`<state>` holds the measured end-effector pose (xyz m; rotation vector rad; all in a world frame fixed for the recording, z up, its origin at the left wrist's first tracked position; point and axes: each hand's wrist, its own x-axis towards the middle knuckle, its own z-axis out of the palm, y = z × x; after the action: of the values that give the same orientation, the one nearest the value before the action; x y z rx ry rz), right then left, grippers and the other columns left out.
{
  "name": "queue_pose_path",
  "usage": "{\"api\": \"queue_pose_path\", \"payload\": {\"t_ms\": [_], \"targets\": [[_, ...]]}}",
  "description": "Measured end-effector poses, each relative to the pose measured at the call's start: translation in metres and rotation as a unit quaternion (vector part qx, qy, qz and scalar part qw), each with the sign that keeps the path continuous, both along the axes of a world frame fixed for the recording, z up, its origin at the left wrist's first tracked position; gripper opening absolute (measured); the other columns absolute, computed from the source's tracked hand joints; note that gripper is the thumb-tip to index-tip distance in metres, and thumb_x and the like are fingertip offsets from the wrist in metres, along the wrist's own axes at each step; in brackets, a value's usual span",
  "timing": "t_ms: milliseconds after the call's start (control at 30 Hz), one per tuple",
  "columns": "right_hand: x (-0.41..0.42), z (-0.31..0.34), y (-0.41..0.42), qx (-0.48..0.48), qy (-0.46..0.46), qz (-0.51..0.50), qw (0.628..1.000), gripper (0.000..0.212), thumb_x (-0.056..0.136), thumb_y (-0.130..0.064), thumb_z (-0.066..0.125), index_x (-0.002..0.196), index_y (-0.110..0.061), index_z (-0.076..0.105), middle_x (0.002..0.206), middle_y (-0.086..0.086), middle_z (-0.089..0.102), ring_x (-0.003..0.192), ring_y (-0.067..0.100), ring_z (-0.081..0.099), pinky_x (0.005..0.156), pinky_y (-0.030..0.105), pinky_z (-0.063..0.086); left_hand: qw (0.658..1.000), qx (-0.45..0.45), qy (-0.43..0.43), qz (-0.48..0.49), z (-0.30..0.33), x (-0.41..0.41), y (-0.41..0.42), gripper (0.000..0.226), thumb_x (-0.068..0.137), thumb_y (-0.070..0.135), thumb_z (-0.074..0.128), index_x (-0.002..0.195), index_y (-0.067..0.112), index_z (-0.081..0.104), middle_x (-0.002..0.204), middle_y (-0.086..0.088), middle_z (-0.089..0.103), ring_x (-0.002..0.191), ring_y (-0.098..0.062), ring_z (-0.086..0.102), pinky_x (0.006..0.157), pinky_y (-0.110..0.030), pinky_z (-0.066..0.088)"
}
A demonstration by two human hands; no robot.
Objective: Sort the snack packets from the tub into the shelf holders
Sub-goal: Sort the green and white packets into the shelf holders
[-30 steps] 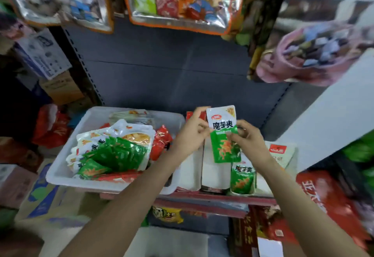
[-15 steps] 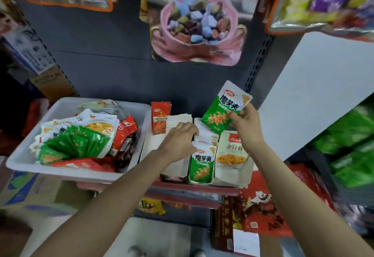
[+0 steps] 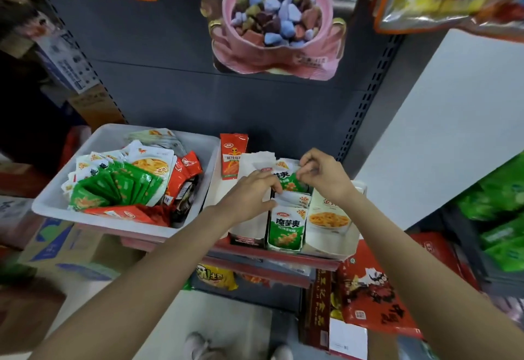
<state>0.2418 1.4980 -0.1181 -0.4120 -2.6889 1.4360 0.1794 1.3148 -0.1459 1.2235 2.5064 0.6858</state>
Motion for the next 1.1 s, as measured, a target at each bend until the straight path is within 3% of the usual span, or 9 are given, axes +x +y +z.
{"api": "queue_pose_path", "payload": {"t_ms": [167,267,333,433,567,733,867,967,1100], "targets": [[-0.007,0.0,-0.012,0.085,0.007,0.029,0.996,0.026,0.085,-0.009,0.064,0.11,-0.014,0.06,0.088,0.0,0.066,0.08,0.011,0.06,0.076,0.018,0.044,1.0,0.004,-0.016,0.004,0.001,-0.004,0.003,0.024,0.084,0.017,0.066,0.107,0.02,0.06,0.116,0.004,0.057,0.116,-0.015,0.046,0.101,-0.042,0.037],[-0.011,0.0,-0.019,0.154,0.028,0.026,0.987,0.008,0.088,-0.01,0.061,0.083,-0.015,0.057,0.079,0.001,0.061,0.075,0.017,0.058,0.067,0.025,0.041,1.0,0.012,-0.018,0.001,0.002,-0.003,0.0,0.03,0.083,0.016,0.066,0.112,0.02,0.058,0.117,0.003,0.058,0.113,-0.015,0.048,0.097,-0.041,0.041],[-0.014,-0.002,-0.018,0.203,0.005,-0.009,0.979,0.024,0.086,-0.005,0.057,0.068,-0.013,0.042,0.069,0.008,0.054,0.069,0.027,0.054,0.061,0.033,0.039,1.0,0.018,-0.025,-0.002,0.003,-0.003,-0.003,0.037,0.083,0.014,0.066,0.117,0.021,0.055,0.115,0.003,0.059,0.111,-0.015,0.049,0.095,-0.04,0.042],[-0.014,0.0,-0.016,0.24,-0.071,-0.018,0.968,0.014,0.083,0.0,0.056,0.074,-0.008,0.048,0.074,0.011,0.056,0.076,0.033,0.06,0.061,0.029,0.039,1.0,0.007,-0.017,-0.013,0.003,-0.004,-0.006,0.039,0.084,0.015,0.065,0.122,0.022,0.055,0.117,0.003,0.059,0.112,-0.016,0.047,0.095,-0.04,0.041],[-0.015,0.002,-0.019,0.214,-0.034,-0.008,0.976,0.022,0.083,-0.001,0.059,0.102,-0.011,0.062,0.093,0.005,0.067,0.086,0.022,0.063,0.081,0.034,0.052,1.0,0.009,-0.017,-0.013,0.001,-0.007,-0.009,0.035,0.086,0.017,0.064,0.12,0.021,0.058,0.121,0.002,0.058,0.114,-0.016,0.047,0.097,-0.039,0.041],[-0.02,0.002,-0.042,0.195,0.003,-0.007,0.981,0.021,0.085,-0.003,0.057,0.102,-0.01,0.065,0.094,0.006,0.069,0.086,0.022,0.064,0.082,0.037,0.052,0.996,0.062,-0.002,0.056,0.007,-0.013,-0.031,0.03,0.089,0.017,0.059,0.119,0.018,0.058,0.119,0.0,0.059,0.112,-0.016,0.051,0.095,-0.034,0.043],[-0.033,0.011,-0.093,0.105,0.026,0.035,0.993,0.019,0.085,-0.001,0.057,0.101,-0.009,0.065,0.088,-0.002,0.067,0.079,0.011,0.061,0.076,0.014,0.046,0.974,0.138,0.02,0.177,0.019,-0.029,-0.08,0.021,0.088,0.012,0.06,0.109,0.012,0.063,0.102,-0.001,0.063,0.097,-0.016,0.059,0.087,-0.03,0.048],[-0.054,0.011,-0.142,0.055,0.025,0.084,0.995,0.024,0.084,0.004,0.055,0.104,-0.005,0.065,0.093,0.004,0.069,0.081,0.012,0.061,0.077,0.009,0.045,0.957,0.137,0.08,0.242,0.025,-0.053,-0.131,0.018,0.084,0.009,0.059,0.102,0.01,0.064,0.099,-0.007,0.066,0.095,-0.024,0.06,0.085,-0.038,0.049],[-0.09,0.005,-0.207,0.041,0.024,0.108,0.993,0.027,0.089,-0.006,0.056,0.115,-0.008,0.061,0.109,0.009,0.067,0.1,0.021,0.063,0.091,0.029,0.048,0.947,0.073,0.096,0.298,0.026,-0.092,-0.199,0.027,0.085,0.006,0.059,0.112,0.008,0.062,0.109,-0.014,0.063,0.104,-0.031,0.056,0.092,-0.04,0.046]]}}
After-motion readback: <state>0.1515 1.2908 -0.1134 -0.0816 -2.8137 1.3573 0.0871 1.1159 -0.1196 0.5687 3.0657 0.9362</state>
